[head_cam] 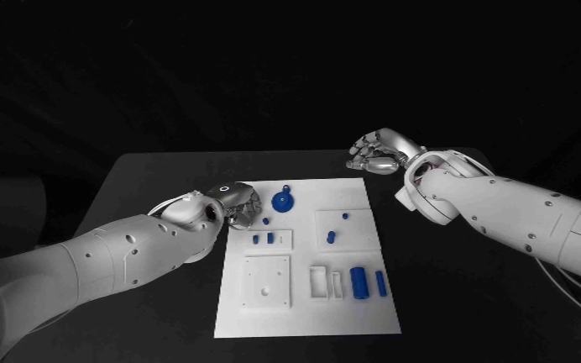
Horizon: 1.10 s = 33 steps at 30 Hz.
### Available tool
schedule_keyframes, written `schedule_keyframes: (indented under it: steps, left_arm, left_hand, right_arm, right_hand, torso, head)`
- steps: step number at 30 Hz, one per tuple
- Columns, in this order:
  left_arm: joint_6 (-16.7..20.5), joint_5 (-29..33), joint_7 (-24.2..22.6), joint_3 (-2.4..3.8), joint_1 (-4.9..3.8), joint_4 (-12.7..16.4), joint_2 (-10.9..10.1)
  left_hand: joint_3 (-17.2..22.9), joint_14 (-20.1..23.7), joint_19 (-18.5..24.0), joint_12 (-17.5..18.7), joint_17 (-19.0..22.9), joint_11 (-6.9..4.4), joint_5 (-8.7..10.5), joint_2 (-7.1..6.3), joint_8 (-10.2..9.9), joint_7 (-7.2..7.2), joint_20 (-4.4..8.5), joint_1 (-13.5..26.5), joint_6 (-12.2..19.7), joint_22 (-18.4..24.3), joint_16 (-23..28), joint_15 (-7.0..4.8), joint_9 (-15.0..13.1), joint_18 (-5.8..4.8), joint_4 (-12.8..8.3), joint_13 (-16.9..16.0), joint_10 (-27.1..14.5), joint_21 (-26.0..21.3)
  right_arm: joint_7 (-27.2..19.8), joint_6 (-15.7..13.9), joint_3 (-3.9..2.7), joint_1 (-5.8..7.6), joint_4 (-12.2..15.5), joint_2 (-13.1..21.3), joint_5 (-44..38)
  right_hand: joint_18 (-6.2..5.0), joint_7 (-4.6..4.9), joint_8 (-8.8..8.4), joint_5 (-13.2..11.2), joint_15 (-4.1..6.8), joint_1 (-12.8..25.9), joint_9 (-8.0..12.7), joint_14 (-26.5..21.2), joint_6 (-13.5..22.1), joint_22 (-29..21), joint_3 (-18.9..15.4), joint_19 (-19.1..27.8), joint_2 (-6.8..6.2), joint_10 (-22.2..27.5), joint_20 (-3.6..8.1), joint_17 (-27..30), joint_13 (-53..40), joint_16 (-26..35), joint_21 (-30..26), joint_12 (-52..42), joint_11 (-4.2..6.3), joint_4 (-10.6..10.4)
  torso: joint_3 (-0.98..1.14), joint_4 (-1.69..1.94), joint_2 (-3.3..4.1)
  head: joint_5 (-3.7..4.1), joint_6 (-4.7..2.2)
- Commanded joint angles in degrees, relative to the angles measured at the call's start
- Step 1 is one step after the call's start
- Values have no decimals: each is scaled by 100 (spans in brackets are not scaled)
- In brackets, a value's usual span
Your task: Assemble the parts on the task board
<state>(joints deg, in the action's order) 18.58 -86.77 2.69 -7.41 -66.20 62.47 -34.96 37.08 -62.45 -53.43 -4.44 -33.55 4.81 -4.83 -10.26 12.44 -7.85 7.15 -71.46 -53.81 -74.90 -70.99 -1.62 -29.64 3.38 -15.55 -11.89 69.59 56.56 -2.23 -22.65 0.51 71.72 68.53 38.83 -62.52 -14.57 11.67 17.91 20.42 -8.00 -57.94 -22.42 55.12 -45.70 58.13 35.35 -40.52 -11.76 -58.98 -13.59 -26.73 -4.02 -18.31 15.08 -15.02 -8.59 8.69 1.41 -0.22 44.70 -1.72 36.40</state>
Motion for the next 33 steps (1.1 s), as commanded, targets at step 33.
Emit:
schedule_keyframes:
  steps: [33]
  left_arm:
    - [-259,7906,-1612,417,-368,893,-912]
  left_hand:
    - [-206,240,350,-81,491,41,92,238,244,-137,-66,630,274,269,1023,60,37,167,502,-56,54,-749]
  right_arm:
    - [116,807,91,-455,136,20,-3309]
  right_hand:
    - [-43,-226,199,-902,930,-772,2,2253,-576,724,252,-2943,94,-698,1161,-1415,-130,-2161,1529,424,339,765]
  torso:
    - [-39,28,-65]
  head:
    - [153,-52]
